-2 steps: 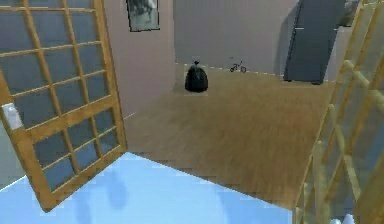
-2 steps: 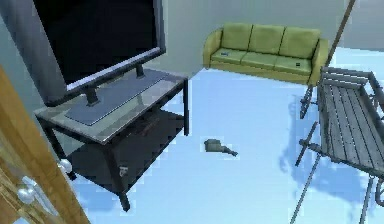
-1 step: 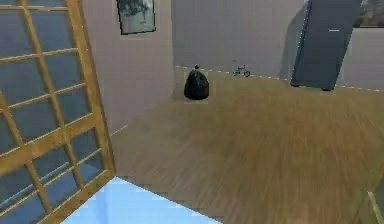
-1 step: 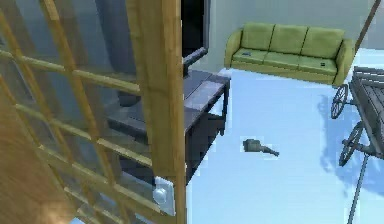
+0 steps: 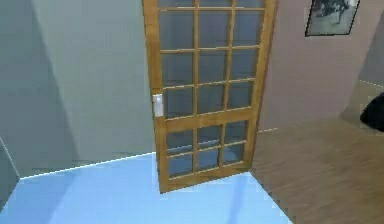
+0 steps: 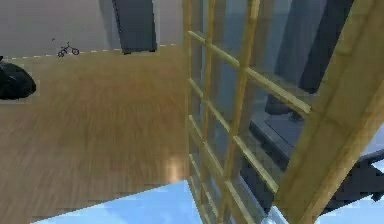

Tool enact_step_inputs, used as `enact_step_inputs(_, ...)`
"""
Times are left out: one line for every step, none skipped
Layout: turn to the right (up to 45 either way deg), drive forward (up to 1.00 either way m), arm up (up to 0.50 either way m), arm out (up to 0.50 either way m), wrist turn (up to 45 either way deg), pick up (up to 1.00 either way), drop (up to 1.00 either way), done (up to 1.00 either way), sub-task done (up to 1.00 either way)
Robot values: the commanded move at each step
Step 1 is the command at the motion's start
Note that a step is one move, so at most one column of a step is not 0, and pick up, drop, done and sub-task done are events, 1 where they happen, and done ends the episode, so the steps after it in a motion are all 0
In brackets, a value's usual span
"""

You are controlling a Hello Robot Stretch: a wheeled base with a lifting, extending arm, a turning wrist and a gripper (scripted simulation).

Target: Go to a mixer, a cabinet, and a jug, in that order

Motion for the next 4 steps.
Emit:
enact_step_inputs(-45.0,0.00,0.00,0.00,0.0,0.00,0.00,0.00,0.00)
enact_step_inputs(-27.0,0.00,0.00,0.00,0.0,0.00,0.00,0.00,0.00)
enact_step_inputs(0.0,0.30,0.00,0.00,0.0,0.00,0.00,0.00,0.00)
enact_step_inputs(45.0,0.00,0.00,0.00,0.0,0.00,0.00,0.00,0.00)
